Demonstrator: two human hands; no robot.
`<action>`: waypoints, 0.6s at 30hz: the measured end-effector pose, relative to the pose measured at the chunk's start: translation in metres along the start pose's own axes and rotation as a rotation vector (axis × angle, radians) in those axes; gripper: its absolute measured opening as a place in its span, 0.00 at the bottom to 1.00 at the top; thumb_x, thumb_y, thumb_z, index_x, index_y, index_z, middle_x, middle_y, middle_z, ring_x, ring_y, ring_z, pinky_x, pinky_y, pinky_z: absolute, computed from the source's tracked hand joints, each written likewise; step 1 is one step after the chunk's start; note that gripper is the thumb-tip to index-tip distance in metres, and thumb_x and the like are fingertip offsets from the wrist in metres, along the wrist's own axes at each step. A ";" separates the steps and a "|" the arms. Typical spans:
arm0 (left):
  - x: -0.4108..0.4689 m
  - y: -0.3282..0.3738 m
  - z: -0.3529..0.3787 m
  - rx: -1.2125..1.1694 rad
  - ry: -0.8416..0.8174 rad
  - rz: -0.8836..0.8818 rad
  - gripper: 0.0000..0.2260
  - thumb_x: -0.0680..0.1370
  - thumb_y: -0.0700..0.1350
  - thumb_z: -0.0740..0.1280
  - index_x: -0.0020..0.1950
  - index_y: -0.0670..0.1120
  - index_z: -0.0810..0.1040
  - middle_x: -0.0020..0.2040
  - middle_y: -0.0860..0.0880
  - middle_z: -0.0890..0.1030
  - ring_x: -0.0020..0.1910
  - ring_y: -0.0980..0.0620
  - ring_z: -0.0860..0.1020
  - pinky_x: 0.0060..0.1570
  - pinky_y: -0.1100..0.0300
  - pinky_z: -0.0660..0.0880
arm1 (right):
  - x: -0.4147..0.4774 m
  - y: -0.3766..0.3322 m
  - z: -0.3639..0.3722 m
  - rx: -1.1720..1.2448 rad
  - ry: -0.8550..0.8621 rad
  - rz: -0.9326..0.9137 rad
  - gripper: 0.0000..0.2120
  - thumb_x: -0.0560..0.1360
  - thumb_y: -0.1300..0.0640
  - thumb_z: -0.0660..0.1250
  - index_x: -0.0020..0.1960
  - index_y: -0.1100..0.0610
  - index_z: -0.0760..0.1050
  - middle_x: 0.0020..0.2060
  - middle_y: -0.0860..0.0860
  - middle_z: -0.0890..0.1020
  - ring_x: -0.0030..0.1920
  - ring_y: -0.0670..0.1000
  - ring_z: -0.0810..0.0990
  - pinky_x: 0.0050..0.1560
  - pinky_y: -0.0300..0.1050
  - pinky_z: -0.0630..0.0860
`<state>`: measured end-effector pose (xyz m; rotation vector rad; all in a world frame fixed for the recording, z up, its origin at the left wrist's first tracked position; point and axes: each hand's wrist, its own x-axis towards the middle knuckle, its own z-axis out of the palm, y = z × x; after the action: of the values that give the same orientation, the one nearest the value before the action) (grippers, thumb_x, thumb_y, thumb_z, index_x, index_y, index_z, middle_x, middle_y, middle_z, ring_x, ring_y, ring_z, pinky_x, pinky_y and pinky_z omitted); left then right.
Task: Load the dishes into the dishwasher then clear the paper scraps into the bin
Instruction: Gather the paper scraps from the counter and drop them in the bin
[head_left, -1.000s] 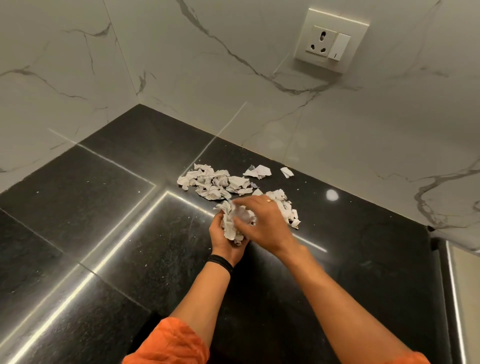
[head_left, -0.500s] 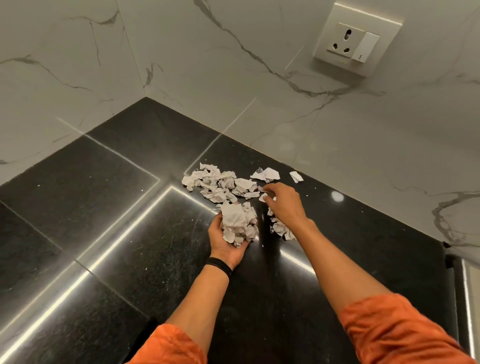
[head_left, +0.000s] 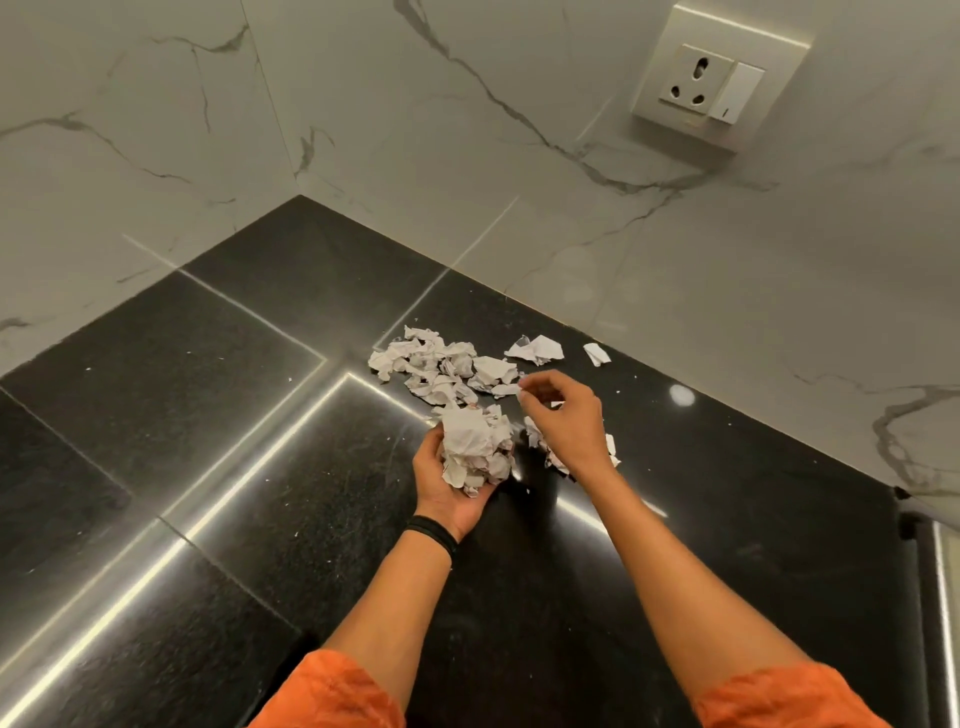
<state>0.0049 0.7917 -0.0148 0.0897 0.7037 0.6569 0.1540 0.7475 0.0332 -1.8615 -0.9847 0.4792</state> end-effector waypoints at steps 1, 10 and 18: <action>-0.003 -0.001 0.000 0.006 -0.011 -0.005 0.26 0.78 0.57 0.61 0.70 0.43 0.77 0.68 0.38 0.78 0.67 0.38 0.75 0.71 0.45 0.67 | -0.003 -0.008 -0.004 0.069 -0.033 0.003 0.05 0.75 0.61 0.73 0.50 0.55 0.84 0.43 0.46 0.86 0.44 0.42 0.83 0.44 0.31 0.76; -0.011 -0.005 0.011 -0.021 -0.057 -0.031 0.30 0.74 0.56 0.63 0.73 0.44 0.74 0.70 0.39 0.75 0.59 0.40 0.79 0.62 0.46 0.72 | 0.002 -0.017 -0.006 -0.023 -0.357 -0.019 0.06 0.76 0.58 0.73 0.52 0.53 0.85 0.45 0.44 0.87 0.48 0.41 0.84 0.53 0.38 0.79; -0.006 0.004 0.004 -0.065 -0.050 -0.019 0.27 0.75 0.56 0.62 0.69 0.42 0.78 0.66 0.38 0.79 0.59 0.38 0.80 0.60 0.45 0.76 | 0.030 0.009 -0.013 -0.305 -0.271 0.006 0.09 0.76 0.59 0.72 0.55 0.50 0.84 0.48 0.46 0.86 0.50 0.46 0.84 0.55 0.47 0.80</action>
<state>0.0021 0.7923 -0.0069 0.0395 0.6342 0.6562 0.1848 0.7617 0.0343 -2.1075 -1.2911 0.6249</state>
